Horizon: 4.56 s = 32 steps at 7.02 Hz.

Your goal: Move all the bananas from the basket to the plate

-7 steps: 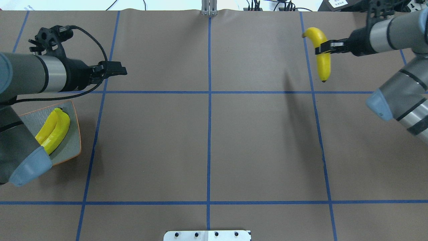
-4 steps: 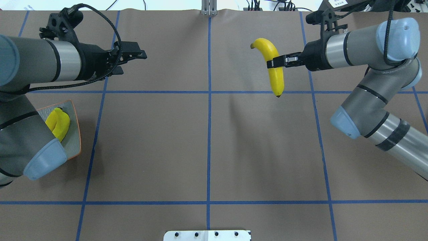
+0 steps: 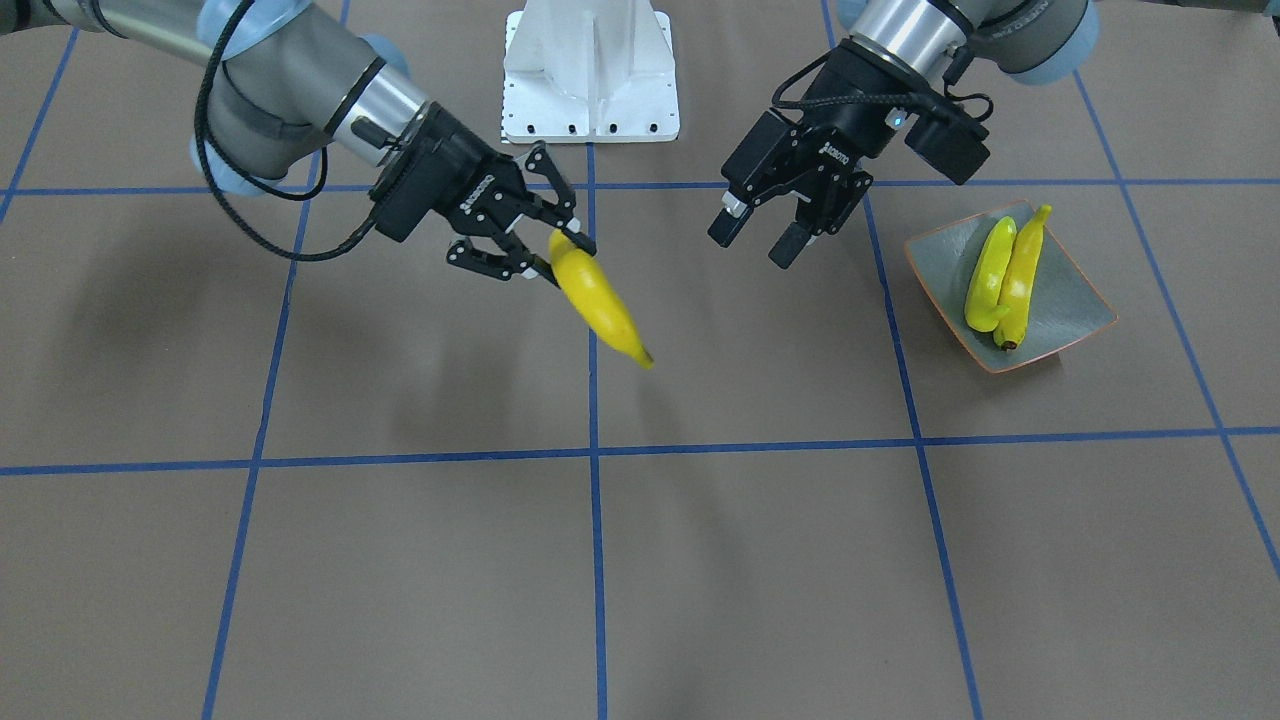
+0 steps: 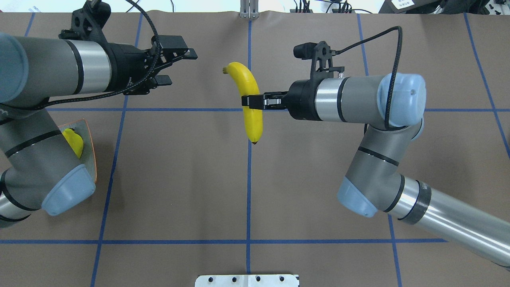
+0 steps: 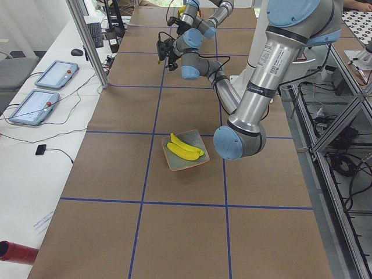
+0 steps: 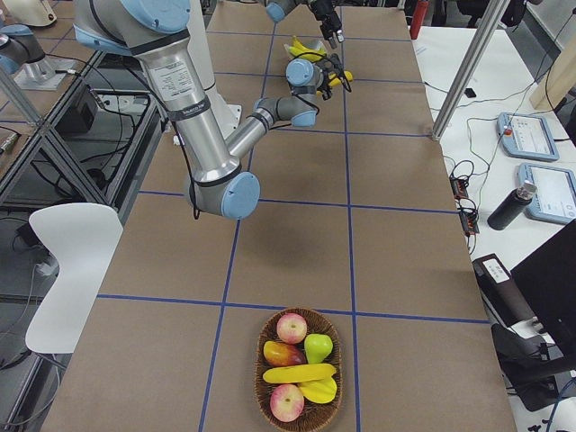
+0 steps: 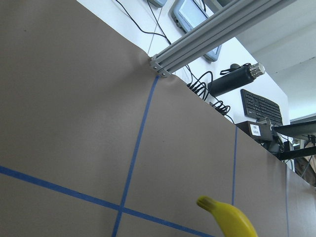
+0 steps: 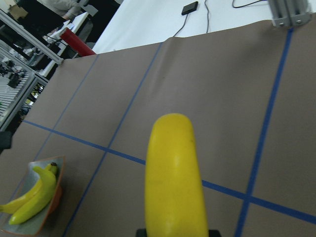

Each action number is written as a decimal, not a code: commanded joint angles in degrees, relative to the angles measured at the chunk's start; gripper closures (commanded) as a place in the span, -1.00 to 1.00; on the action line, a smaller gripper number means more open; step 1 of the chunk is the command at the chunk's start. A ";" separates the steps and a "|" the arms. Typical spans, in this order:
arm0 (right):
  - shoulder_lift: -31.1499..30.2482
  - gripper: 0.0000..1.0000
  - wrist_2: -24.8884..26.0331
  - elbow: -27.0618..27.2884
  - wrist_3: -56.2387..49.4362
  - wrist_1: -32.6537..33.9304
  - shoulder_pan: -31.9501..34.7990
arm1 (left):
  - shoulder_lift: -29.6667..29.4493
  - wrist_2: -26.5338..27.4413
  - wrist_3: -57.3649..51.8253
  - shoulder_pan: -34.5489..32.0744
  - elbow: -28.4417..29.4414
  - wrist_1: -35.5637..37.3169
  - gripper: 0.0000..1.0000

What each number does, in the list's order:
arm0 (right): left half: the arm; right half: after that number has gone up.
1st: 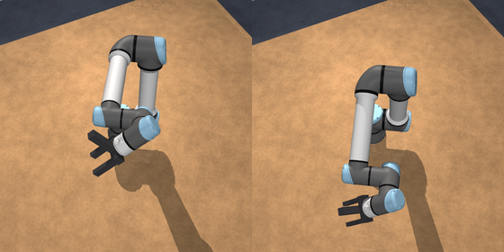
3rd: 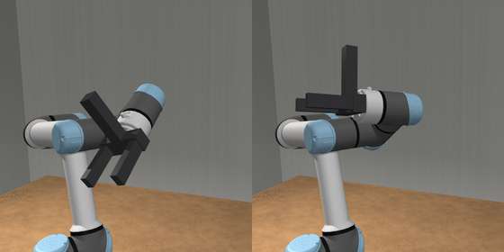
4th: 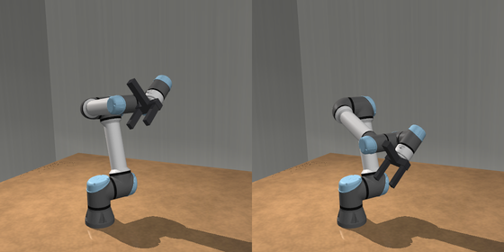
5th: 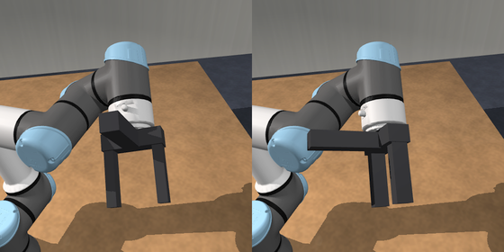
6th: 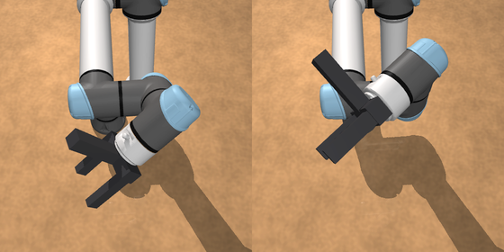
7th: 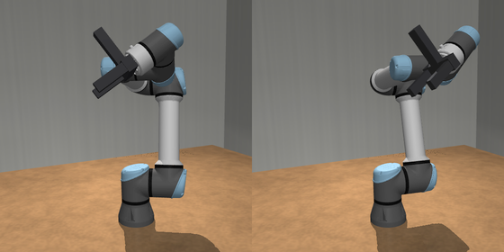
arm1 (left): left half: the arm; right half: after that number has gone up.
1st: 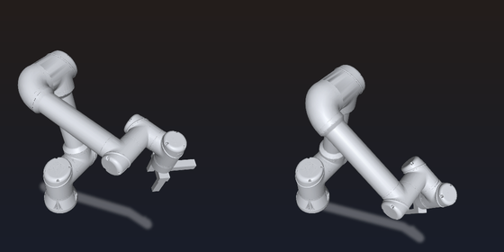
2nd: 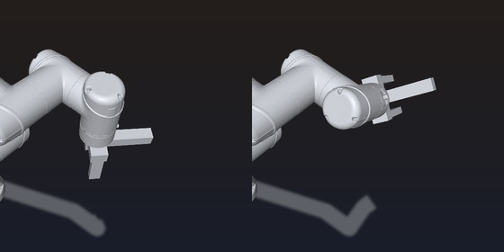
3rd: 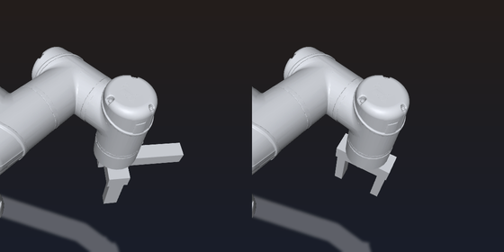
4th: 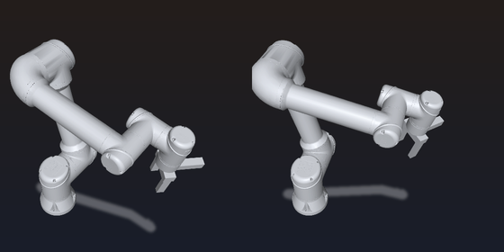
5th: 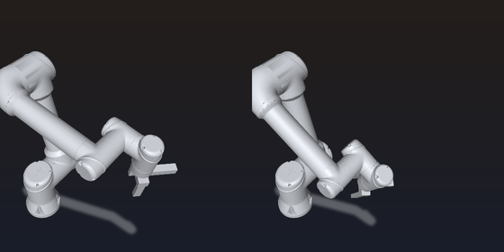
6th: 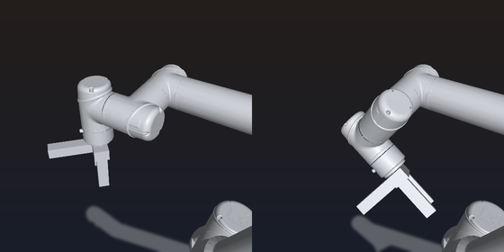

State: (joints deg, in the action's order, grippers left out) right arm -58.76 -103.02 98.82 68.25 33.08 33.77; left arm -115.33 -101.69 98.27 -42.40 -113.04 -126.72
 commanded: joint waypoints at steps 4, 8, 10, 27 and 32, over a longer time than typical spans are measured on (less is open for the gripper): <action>3.39 1.00 7.74 1.02 0.75 -2.67 -6.51 | -0.15 -0.09 1.14 3.89 -1.12 -1.42 -1.00; 3.48 1.00 7.75 1.11 0.83 -2.76 -6.70 | -0.07 -0.09 0.79 4.69 -0.60 -3.61 0.99; 3.48 -0.67 7.75 1.28 3.55 -2.76 -6.70 | 0.02 -0.09 0.79 4.78 -0.69 -4.15 1.00; -17.44 -1.00 -26.18 -0.02 -35.99 29.33 33.21 | 28.59 3.95 -40.17 2.05 -1.13 12.46 -0.13; -17.17 -1.00 -26.26 -0.30 -36.08 29.41 33.47 | 28.15 3.61 -40.43 1.80 -1.47 12.55 -0.98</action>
State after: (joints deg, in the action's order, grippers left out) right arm -75.86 -129.22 98.54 32.30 62.45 67.06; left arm -87.07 -97.76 57.94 -40.38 -113.98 -114.18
